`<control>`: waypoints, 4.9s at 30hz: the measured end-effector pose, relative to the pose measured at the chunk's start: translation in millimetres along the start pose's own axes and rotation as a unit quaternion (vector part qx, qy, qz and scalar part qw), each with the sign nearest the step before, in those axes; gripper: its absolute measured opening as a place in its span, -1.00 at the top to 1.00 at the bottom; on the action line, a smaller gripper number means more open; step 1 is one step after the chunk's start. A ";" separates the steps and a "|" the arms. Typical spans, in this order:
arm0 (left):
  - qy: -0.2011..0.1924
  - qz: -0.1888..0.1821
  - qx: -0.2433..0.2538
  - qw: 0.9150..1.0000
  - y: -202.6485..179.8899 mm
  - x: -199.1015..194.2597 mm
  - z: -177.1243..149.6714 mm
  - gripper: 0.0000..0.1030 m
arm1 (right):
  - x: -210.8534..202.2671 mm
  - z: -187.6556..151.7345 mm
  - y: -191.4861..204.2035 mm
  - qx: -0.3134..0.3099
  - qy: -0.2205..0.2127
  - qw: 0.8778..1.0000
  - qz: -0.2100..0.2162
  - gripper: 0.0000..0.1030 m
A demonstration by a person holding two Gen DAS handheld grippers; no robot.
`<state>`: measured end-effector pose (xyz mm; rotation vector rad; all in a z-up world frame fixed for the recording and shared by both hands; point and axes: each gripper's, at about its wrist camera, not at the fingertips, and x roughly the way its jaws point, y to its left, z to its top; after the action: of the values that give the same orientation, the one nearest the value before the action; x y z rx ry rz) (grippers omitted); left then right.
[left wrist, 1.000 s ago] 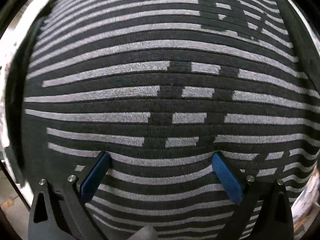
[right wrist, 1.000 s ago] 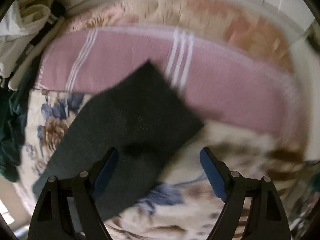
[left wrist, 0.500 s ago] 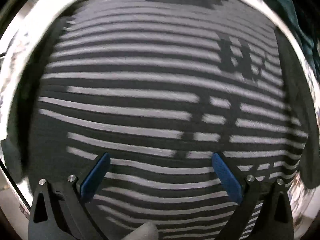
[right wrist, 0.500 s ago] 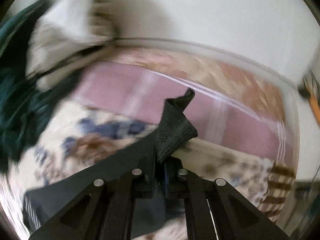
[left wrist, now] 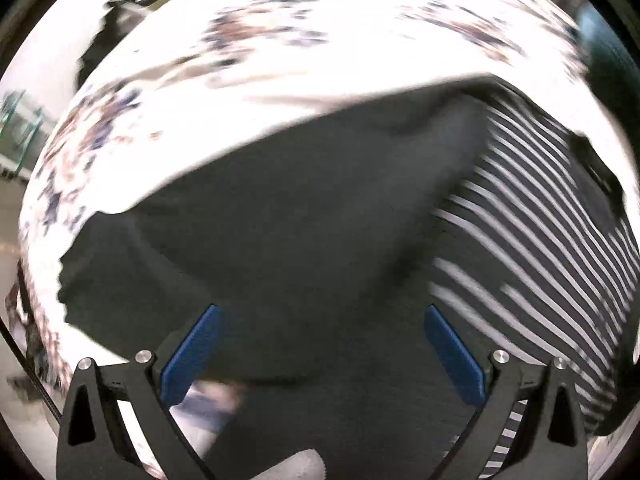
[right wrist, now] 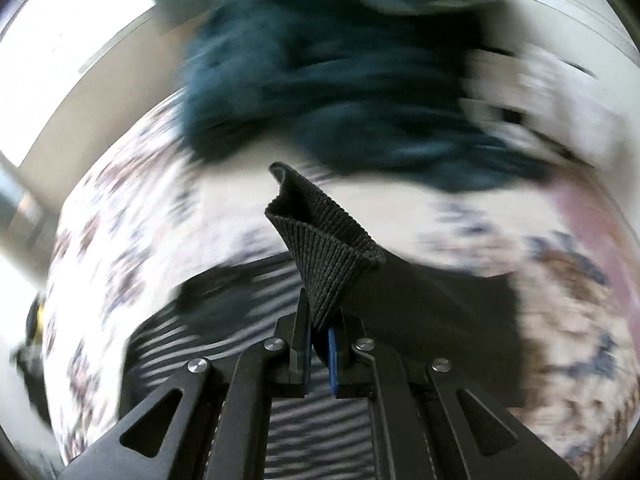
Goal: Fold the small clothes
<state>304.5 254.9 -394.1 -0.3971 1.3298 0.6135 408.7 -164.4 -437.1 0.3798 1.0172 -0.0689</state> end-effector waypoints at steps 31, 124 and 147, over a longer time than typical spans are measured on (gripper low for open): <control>0.101 -0.042 -0.350 0.930 294.4 136.5 -63.7 -1.00 | 70.3 -192.6 143.4 -0.139 0.205 0.967 -0.051 -0.70; -0.104 -0.044 0.109 0.988 -54.5 94.5 102.0 -0.90 | 131.9 -43.6 -130.9 -0.065 0.147 0.965 -0.209 1.00; -0.068 0.044 0.001 0.997 41.9 129.2 99.5 -0.90 | 250.4 -102.9 257.8 -0.371 0.342 0.843 0.184 0.20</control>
<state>370.9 371.0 -496.3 -0.2916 1.2221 0.7013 516.9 140.9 -623.9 -0.1492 1.5576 0.8494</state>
